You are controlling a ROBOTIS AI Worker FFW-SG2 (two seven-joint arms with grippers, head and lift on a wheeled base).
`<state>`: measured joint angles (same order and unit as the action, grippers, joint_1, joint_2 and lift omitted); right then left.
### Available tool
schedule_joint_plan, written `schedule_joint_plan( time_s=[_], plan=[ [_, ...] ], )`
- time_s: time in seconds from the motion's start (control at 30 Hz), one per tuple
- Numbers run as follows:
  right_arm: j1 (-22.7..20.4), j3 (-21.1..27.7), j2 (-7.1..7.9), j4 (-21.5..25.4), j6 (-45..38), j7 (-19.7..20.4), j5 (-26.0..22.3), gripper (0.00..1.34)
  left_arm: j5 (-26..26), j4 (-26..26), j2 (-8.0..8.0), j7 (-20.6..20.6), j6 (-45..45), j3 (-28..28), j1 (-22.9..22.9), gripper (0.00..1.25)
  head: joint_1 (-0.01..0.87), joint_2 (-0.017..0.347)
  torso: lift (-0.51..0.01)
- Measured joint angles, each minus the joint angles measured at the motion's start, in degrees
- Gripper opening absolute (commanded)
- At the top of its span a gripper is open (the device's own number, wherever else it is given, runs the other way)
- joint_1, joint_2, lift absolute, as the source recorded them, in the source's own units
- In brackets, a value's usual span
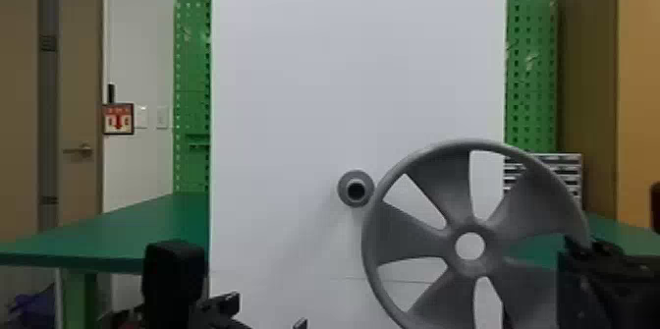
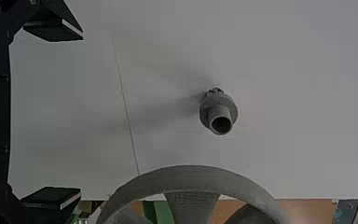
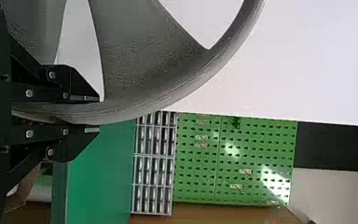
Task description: Hold the wheel and insert it
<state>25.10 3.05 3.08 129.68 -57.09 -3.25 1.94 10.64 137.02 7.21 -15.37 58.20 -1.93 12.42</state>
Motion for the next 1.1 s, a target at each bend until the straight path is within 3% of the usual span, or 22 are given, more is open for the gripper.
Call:
schedule_joint_plan(
  time_s=[0.57,1.1],
  plan=[
    [7.0,0.3,0.69,0.1,-7.0,0.0,-2.6,0.15,-0.2,0.0,0.00,0.0,0.5,-0.4,0.3,1.14,0.006,0.140,-0.475],
    [8.9,1.2,1.07,-0.5,-8.1,0.1,-3.1,0.15,-0.4,0.0,0.00,0.0,0.7,-0.7,0.5,1.14,0.006,0.138,-0.475]
  ],
)
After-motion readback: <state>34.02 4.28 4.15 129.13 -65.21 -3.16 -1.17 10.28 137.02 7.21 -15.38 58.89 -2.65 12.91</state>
